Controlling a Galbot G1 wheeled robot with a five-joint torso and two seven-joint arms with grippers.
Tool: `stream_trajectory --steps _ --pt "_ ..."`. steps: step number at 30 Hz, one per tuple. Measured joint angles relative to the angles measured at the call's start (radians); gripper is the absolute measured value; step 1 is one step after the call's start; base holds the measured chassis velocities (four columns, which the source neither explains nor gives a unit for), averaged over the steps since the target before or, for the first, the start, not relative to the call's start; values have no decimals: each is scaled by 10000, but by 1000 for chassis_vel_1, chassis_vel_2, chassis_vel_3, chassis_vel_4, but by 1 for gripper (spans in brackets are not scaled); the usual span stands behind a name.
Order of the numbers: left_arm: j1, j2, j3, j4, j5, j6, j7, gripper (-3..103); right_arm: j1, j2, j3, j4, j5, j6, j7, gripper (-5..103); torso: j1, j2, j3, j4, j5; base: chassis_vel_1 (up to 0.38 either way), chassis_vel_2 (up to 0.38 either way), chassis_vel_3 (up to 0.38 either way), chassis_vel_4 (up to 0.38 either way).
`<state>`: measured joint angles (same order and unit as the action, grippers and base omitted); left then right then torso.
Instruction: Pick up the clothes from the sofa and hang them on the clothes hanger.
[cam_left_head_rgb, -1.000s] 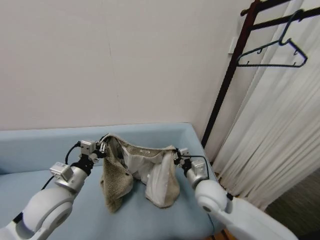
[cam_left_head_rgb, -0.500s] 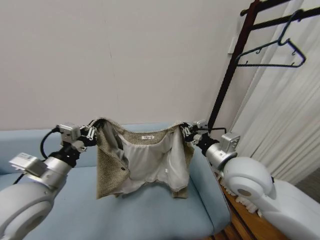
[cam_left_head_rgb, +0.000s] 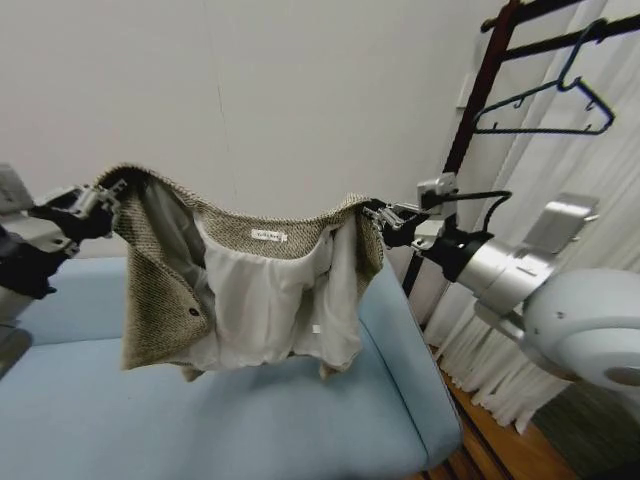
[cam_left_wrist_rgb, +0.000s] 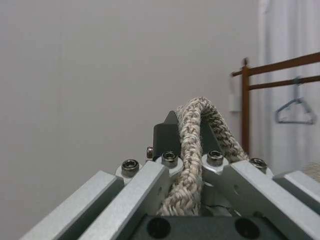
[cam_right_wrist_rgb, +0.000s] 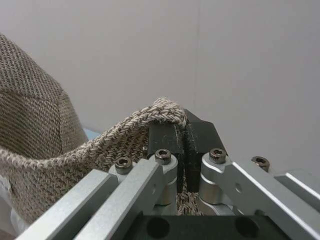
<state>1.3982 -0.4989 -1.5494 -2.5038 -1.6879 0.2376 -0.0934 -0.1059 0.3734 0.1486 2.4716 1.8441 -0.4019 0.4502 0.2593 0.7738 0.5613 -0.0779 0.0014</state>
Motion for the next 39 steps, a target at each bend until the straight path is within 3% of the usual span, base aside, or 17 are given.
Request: stream_trajectory --steps 5,8,10,12,15,17,19,21,24,25,27,28,30,31,33,36,39 --pt "-84 -35 -1336 6 -2020 330 351 1 1158 -462 219 65 1642 -7 -115 1 1 0 0 -2 5 0 0 0 0" --pt "113 -345 -1897 10 -2320 599 541 1 1395 -717 421 146 2161 -155 -132 1 0 1 0 0 1 0 0 0 0" --pt "303 -781 -2404 16 -2839 1349 558 1 1462 -1037 713 273 2951 -401 -44 1 -1 1 -1 3 -1 0 0 0 0" --pt "327 -1176 -2168 18 -3010 2355 224 1 1390 -1191 860 315 3877 -568 318 1 -2 1 -2 0 1 0 0 0 0" --pt "297 -1537 -1435 21 -3019 2989 -202 1 1082 -1127 844 318 4187 -702 727 1 -2 1 -2 -2 2 0 0 0 0" --pt "160 -2097 476 50 -2992 3764 -1973 1 198 -695 697 315 4121 -1005 1580 1 -1 1 0 -2 -4 0 0 0 0" --pt "134 -2171 795 50 -2990 3830 -2288 1 -61 -552 662 316 4055 -1079 1819 1 -1 1 0 -3 -4 0 0 0 0" --pt "137 -2673 2453 57 -2898 4281 -3589 1 -1726 210 516 298 3306 -1683 2685 1 3 0 3 4 0 0 0 0 0" --pt "168 -2926 3502 61 -2666 4473 -4033 1 -3290 740 325 268 1781 -2009 2604 1 3 0 3 6 2 0 0 0 0" --pt "68 -3044 4583 70 -2220 4573 -4250 1 -4633 1285 52 98 44 -2176 1982 1 2 -1 3 1 7 0 0 0 0" --pt "-191 -3045 5870 578 -988 4380 -3969 1 -5601 1833 -345 -516 -1990 -2281 1094 1 -1 0 -1 -2 9 0 0 0 0" --pt "-191 -3045 5870 578 -988 4380 -3969 1 -5601 1833 -345 -516 -1990 -2281 1094 1 -1 0 -1 -2 9 0 0 0 0" --pt "-802 -2887 7689 2433 1911 3489 -3012 1 -6004 2439 -1202 -1658 -3954 -2213 320 1 0 -1 1 -5 2 0 0 0 0" --pt "-1086 -2846 8199 3052 2612 3209 -2791 1 -5935 2593 -1507 -2061 -4455 -2074 155 1 0 -1 2 -4 -1 0 0 0 0" --pt "-1340 -2824 8576 3468 3013 3034 -2668 1 -5862 2679 -1669 -2306 -4773 -1974 39 1 1 -1 3 1 -1 0 0 0 0" --pt "-3158 -2848 10654 5418 4695 1830 -2069 1 -5119 3287 -2718 -3927 -6978 -1105 -994 1 4 -2 4 2 -5 0 0 0 0" --pt "-4007 -2926 11381 6209 5466 1362 -1743 1 -4743 3573 -3139 -4531 -7636 -825 -1297 1 4 -2 5 -4 2 0 0 0 0"
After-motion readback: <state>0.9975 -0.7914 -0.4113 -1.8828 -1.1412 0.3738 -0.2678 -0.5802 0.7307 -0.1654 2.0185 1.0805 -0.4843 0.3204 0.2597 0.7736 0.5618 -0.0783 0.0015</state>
